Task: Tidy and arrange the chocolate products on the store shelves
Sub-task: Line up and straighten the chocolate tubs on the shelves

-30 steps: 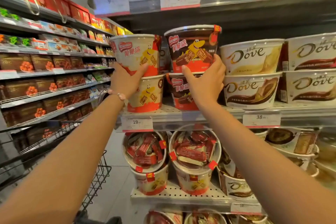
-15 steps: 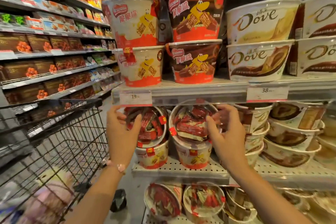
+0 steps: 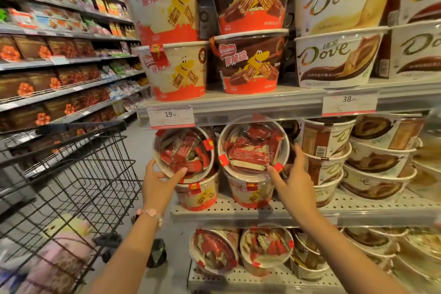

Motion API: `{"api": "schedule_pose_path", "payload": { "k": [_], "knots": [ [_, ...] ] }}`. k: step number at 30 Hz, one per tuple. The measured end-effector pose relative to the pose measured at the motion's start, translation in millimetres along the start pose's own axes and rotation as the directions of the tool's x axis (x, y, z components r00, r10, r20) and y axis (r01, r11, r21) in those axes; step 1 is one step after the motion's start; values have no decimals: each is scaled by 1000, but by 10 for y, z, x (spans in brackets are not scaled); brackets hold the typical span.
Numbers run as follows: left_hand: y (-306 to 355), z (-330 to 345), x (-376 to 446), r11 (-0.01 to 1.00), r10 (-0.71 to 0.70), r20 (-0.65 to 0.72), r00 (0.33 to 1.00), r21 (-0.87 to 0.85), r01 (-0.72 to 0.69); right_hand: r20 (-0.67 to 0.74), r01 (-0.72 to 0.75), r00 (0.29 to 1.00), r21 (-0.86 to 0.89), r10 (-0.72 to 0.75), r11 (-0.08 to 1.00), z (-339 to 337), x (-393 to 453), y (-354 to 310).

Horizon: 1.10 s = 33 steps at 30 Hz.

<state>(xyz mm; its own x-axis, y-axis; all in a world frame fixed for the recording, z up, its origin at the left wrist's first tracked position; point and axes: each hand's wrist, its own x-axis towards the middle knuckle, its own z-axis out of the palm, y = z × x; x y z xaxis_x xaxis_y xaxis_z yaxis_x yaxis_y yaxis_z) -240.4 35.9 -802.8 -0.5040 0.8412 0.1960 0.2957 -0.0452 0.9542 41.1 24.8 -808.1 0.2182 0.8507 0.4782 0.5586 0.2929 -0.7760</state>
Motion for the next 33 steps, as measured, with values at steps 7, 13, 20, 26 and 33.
{"api": "schedule_pose_path", "payload": {
  "k": [7, 13, 20, 26, 33],
  "knots": [
    [111, -34, -21, 989, 93, -6, 996, -114, -93, 72, 27, 997, 202, -42, 979, -38, 87, -50],
    [331, -111, 4, 927, 69, 47, 996, -371, -47, 114, 13, 992, 381, -61, 924, -49, 189, -144],
    [543, -141, 46, 831, -95, 173, 980, -528, 174, 139, -249, 968, 606, 208, 755, -60, 402, -406],
    [619, -95, 12, 809, -146, 167, 975, -547, 214, 173, -301, 953, 619, 248, 726, -58, 434, -409],
    [375, -127, -67, 973, 56, 73, 996, -228, -38, 285, -386, 922, 630, 262, 674, -135, 306, -303]
  ]
}}
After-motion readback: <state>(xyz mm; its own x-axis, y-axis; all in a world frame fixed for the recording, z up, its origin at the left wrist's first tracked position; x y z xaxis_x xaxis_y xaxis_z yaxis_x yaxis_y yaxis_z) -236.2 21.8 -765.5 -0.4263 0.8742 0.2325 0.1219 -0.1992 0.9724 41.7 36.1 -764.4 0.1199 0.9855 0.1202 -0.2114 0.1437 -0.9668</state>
